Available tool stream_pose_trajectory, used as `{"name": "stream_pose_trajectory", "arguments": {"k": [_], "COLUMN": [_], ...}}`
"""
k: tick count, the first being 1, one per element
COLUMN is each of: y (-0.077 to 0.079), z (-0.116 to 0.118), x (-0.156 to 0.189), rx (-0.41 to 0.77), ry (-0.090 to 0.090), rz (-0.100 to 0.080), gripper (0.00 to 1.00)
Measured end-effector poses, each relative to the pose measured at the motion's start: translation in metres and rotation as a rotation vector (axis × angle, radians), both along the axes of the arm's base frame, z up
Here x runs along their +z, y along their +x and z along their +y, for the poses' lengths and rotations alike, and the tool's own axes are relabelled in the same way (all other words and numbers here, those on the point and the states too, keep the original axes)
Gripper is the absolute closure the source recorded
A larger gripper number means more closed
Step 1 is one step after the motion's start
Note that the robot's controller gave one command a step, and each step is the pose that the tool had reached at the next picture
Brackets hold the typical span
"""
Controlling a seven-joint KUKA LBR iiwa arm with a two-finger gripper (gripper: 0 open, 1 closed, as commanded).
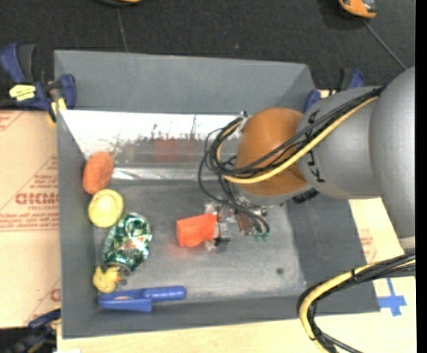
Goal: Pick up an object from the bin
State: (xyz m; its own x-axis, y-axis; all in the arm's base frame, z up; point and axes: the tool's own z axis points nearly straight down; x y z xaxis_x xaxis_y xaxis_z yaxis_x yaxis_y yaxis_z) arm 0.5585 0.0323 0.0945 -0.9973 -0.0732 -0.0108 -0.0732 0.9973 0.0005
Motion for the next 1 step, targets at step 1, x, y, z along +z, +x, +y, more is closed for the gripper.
{"name": "stream_pose_trajectory", "arguments": {"k": [1], "y": [0.0017], "z": [-0.0003], "x": [0.0303], "rx": [-0.001], "ry": [0.0], "rz": [-0.006], "gripper": [1.0]}}
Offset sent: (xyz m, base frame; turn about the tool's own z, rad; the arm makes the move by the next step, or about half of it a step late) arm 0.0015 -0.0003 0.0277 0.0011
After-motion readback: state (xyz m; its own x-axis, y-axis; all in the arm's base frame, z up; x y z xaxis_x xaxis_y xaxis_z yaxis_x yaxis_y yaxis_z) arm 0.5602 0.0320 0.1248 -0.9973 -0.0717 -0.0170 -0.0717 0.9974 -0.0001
